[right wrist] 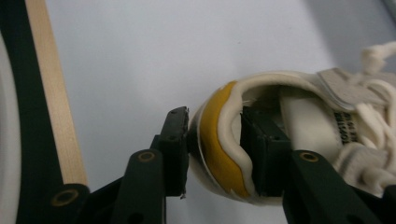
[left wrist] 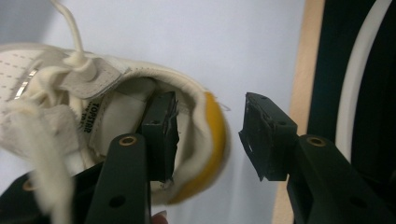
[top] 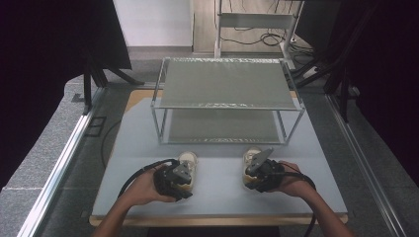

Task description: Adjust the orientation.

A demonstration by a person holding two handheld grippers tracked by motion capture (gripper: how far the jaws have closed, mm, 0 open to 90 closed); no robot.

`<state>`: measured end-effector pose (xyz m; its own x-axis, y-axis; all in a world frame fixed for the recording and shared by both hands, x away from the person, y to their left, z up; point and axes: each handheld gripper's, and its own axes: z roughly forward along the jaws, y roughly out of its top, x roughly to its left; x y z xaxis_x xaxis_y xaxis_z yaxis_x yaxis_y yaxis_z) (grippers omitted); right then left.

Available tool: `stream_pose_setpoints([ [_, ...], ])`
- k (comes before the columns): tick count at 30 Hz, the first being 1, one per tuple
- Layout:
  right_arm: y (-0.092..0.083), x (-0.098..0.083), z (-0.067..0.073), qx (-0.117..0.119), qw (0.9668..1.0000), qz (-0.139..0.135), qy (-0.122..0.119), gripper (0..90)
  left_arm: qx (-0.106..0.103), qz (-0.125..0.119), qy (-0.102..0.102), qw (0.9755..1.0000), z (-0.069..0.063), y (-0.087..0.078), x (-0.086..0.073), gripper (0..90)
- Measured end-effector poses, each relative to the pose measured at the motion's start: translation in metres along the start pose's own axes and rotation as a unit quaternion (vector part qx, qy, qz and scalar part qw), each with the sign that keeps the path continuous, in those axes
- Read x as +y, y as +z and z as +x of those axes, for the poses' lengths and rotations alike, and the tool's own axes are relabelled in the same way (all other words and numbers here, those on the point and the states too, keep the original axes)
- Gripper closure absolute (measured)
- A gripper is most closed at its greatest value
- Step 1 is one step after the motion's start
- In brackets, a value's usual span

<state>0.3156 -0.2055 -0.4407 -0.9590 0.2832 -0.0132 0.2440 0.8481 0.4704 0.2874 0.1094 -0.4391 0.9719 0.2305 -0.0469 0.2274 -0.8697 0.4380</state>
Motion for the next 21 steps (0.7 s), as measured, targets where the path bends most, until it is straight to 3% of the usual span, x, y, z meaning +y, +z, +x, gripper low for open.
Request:
stream_pose_setpoints([
  [4, 0.001, 0.002, -0.002, 0.018, 0.9998, 0.005, -0.01, 67.7, -0.014, 0.012, 0.007, 0.9998, 0.002, 0.005, 0.003, 65.7],
  [7, 0.002, 0.003, -0.003, 0.033, 0.9993, 0.001, -0.015, 71.8, -0.012, 0.017, 0.016, 0.9997, 0.002, 0.004, 0.004, 69.8],
  [8, 0.002, 0.004, -0.002, 0.035, 0.9992, -0.002, -0.017, 72.3, -0.002, 0.027, 0.024, 0.9994, 0.0, 0.003, 0.006, 70.2],
  [12, 0.002, 0.006, 0.002, 0.024, 0.9992, 0.005, -0.031, 74.3, 0.001, 0.032, 0.033, 0.999, -0.001, 0.003, 0.008, 70.4],
  [18, -0.009, 0.008, 0.005, 0.013, 0.999, -0.007, -0.041, 74.4, 0.01, 0.014, 0.043, 0.9989, -0.001, -0.004, 0.012, 70.7],
  [21, -0.018, 0.013, 0.008, 0.006, 0.9982, -0.009, -0.059, 74.3, 0.023, 0.002, 0.054, 0.9983, -0.002, -0.011, 0.018, 70.7],
])
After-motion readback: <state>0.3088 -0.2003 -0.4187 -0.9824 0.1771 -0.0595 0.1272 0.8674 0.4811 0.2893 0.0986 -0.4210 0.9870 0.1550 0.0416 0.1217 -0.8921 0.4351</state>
